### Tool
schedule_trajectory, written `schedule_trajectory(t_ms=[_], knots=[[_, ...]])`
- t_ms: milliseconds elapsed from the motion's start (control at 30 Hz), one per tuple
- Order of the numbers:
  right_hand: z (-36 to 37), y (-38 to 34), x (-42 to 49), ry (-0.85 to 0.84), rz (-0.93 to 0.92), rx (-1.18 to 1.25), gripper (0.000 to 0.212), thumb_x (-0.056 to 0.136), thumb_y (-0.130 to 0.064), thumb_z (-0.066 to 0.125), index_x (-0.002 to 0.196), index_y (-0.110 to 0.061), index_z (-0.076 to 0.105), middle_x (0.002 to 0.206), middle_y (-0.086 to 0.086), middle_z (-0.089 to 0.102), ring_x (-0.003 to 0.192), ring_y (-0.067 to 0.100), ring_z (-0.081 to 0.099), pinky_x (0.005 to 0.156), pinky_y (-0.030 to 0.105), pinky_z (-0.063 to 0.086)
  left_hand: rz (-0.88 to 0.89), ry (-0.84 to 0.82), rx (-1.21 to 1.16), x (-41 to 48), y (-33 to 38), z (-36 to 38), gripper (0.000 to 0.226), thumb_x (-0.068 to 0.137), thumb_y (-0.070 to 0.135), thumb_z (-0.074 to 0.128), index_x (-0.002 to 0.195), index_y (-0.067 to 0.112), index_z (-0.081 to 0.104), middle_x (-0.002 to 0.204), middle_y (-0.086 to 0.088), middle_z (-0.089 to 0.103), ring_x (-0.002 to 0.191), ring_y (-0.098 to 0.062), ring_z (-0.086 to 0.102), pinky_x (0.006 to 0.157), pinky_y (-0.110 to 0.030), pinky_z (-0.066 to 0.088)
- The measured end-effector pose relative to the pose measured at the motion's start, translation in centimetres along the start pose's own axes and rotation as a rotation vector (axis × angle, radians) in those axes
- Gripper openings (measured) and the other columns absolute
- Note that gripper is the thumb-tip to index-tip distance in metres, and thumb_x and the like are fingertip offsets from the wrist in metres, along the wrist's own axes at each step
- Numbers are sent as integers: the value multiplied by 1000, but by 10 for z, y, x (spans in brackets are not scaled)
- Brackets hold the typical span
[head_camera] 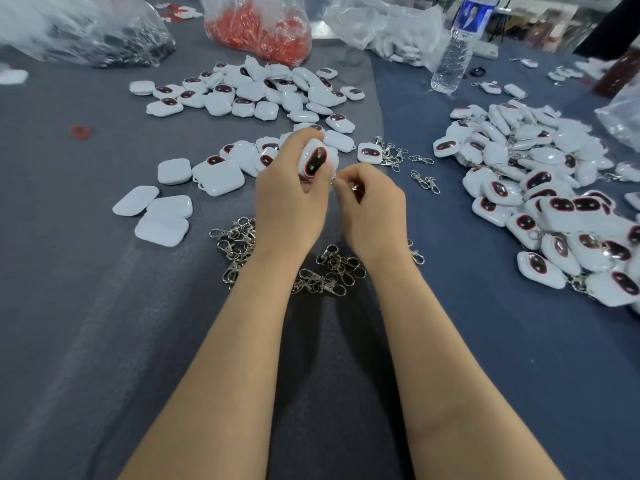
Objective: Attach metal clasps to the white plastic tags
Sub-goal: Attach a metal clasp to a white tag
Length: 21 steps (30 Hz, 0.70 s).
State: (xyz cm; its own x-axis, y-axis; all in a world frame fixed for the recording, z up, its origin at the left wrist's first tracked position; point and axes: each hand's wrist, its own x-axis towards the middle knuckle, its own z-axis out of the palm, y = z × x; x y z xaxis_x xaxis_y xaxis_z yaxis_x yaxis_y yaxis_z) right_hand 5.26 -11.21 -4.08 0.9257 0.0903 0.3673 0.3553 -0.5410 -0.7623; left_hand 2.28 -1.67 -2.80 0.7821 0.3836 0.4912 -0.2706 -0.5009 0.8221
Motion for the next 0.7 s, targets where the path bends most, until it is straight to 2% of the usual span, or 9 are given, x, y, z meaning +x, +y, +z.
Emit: schedule_trajectory(t_ms=[67,167,233,333,367,467,533,600,700], knots=[[-1,3,1,-31,71,-1,14,95,-15,52,102,-20,63,105,-1,62,90,5,53,77,8,35,-64,43,-12,2,-2,0,27,88,12,59,115,15,60,86,21,54,76,10,53,74,-7,43],[-6,4,6,-31,178,84,30,97,-21,48,125,-19,56,123,-4,57,106,7,51,85,11,31,-300,41,-148,6,-6,0,31,87,14,61,118,15,60,103,7,59,101,-11,59,94,-32,49],[-11,-1,8,-43,190,159,23,97,-25,48,114,-20,63,104,-9,62,93,4,55,75,8,36,-398,-12,-203,5,-3,4,33,86,15,63,119,16,61,105,5,60,106,-18,59,94,-41,50],[-23,-4,10,-108,150,112,28,96,-23,48,70,-24,58,67,-11,55,74,13,58,65,22,42,-413,-99,-257,1,12,17,19,87,14,62,105,18,65,85,12,58,92,-16,60,91,-43,52],[-29,-3,10,-113,156,88,33,95,-22,47,63,-24,53,64,-9,54,74,18,61,66,29,45,-414,-132,-280,1,18,23,10,87,11,59,92,19,64,77,9,57,85,-17,58,90,-46,52],[-62,8,10,-46,196,16,28,94,-22,47,69,-20,58,67,-6,57,71,18,57,68,32,45,-453,-255,-358,3,37,47,25,89,6,48,69,17,60,71,-2,59,75,-17,55,84,-49,55],[-88,22,9,26,246,17,23,94,-22,48,85,-13,66,77,0,63,76,21,59,74,34,48,-432,-370,-374,4,52,71,17,91,5,47,87,6,64,90,-16,64,82,-19,58,84,-46,56],[-114,38,6,125,300,-12,23,94,-23,49,99,-10,67,88,3,65,83,20,60,77,31,47,-419,-451,-368,1,68,99,24,91,7,51,113,6,59,110,-16,62,98,-21,62,89,-43,54],[-147,63,2,301,376,-143,24,94,-26,51,107,-12,66,97,1,66,90,15,58,75,22,38,-330,-495,-281,-8,87,143,32,87,11,59,119,10,55,112,-8,63,106,-24,59,94,-34,47]])
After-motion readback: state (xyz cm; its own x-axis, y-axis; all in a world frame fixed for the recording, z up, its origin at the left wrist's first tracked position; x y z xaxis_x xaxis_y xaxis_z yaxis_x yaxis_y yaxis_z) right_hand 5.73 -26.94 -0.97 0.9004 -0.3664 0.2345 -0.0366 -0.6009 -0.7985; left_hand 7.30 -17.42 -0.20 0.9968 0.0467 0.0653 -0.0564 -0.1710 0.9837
